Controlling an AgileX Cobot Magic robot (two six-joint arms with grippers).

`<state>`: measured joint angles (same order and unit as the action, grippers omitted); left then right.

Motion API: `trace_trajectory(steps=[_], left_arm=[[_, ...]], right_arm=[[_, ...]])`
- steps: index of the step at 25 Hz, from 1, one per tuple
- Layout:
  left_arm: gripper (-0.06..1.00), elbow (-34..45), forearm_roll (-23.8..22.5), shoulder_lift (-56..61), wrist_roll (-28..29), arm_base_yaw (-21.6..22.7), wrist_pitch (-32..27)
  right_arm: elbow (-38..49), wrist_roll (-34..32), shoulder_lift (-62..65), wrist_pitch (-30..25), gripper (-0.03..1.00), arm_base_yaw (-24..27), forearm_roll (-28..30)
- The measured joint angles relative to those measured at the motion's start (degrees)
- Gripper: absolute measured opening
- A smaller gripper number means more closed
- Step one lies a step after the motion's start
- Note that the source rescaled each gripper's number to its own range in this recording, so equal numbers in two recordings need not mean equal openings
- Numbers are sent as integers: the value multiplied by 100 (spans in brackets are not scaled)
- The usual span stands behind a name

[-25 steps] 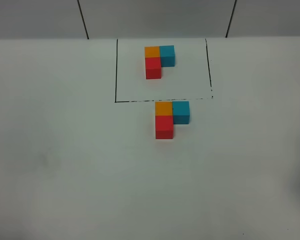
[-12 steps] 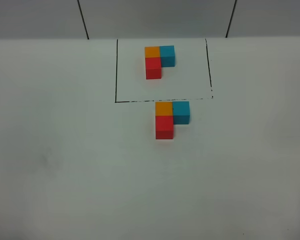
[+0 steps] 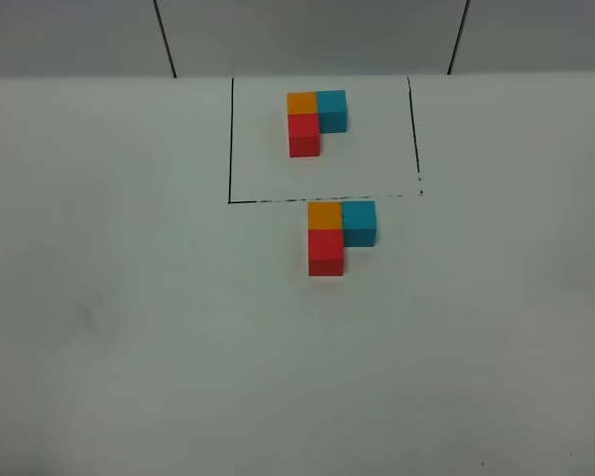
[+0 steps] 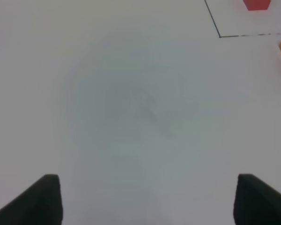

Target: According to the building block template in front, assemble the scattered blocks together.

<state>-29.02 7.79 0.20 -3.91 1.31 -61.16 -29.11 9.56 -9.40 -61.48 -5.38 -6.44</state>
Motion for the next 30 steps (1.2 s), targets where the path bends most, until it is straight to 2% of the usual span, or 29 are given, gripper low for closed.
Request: trace_trajectory(steps=[8, 20, 30], left_arm=[[61, 0, 0, 0, -6, 0, 0], [61, 0, 0, 0, -6, 0, 0], [61, 0, 0, 0, -6, 0, 0]], right_arm=[[12, -345, 306, 14, 75, -321, 120], [22, -372, 306, 19, 75, -327, 133], [22, -801, 306, 19, 75, -327, 431]])
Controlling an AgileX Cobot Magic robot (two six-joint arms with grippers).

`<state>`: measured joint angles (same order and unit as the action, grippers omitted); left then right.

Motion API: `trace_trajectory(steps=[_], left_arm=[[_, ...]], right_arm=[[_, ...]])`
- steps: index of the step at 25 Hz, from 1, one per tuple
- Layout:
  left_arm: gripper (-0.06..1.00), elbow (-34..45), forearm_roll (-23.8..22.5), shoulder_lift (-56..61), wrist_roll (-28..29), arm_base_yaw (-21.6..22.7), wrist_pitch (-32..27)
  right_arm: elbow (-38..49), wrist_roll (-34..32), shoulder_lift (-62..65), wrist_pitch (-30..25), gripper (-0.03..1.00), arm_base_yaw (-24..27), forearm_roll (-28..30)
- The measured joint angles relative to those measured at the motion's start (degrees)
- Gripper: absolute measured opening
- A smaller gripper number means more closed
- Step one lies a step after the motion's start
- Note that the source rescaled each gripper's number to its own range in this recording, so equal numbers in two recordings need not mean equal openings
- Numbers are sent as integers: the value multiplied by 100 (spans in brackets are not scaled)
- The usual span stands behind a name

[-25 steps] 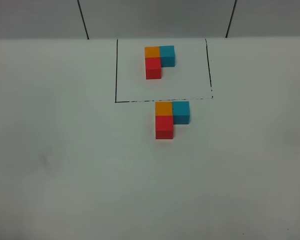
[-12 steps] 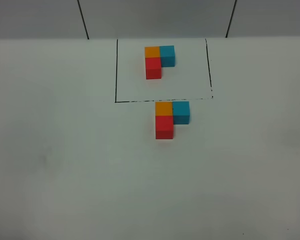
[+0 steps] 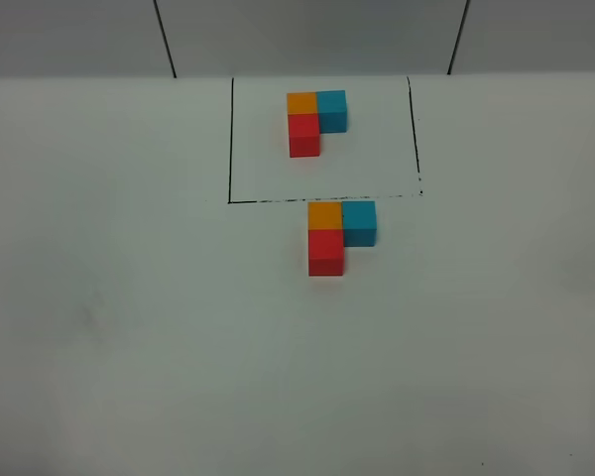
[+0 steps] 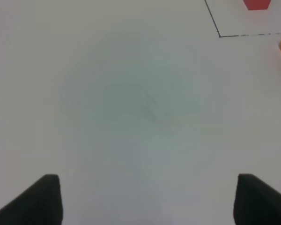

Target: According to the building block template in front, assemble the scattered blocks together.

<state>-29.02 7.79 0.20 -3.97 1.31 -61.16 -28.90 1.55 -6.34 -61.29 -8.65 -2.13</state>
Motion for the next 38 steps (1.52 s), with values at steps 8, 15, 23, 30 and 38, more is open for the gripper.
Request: trace_trajectory(steps=[8, 15, 23, 30, 38], left_arm=[[61, 0, 0, 0, 0, 0, 0], [61, 0, 0, 0, 0, 0, 0], [61, 0, 0, 0, 0, 0, 0], [61, 0, 0, 0, 0, 0, 0], [61, 0, 0, 0, 0, 0, 0]], right_arm=[[0, -325, 11, 0, 75, 0, 269], [0, -297, 11, 0, 75, 0, 264], [14, -290, 319, 0, 75, 299, 271], [14, -290, 401, 0, 75, 585, 280], [14, -279, 401, 0, 75, 699, 280]])
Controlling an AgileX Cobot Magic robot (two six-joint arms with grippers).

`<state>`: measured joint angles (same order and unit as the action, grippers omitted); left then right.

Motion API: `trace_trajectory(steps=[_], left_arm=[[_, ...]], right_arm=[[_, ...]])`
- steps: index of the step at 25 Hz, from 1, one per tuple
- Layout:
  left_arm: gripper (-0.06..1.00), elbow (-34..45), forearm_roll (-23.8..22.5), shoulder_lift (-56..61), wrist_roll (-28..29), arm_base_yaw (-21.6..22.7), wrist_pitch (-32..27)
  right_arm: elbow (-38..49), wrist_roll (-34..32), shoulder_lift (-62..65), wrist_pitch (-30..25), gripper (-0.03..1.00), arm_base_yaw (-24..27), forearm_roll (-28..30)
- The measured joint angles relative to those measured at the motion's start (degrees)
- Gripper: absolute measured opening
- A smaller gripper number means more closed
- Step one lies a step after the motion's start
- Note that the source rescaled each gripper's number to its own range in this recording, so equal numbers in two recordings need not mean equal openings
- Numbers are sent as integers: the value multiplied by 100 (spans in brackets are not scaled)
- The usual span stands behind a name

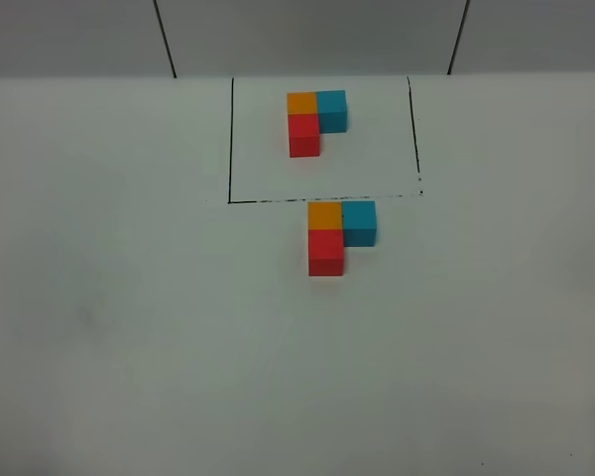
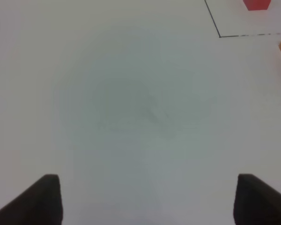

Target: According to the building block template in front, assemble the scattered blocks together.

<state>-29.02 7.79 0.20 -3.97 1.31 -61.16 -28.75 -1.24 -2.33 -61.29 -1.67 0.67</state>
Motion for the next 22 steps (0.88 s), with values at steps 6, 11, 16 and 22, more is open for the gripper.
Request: trace_trajectory(steps=[6, 11, 16, 22], left_arm=[[61, 0, 0, 0, -6, 0, 0], [61, 0, 0, 0, -13, 0, 0], [61, 0, 0, 0, -8, 0, 0], [61, 0, 0, 0, -8, 0, 0]], right_arm=[[0, 0, 0, 0, 75, 0, 0], [0, 5, 0, 0, 75, 0, 0], [0, 5, 0, 0, 75, 0, 0], [0, 5, 0, 0, 75, 0, 0]])
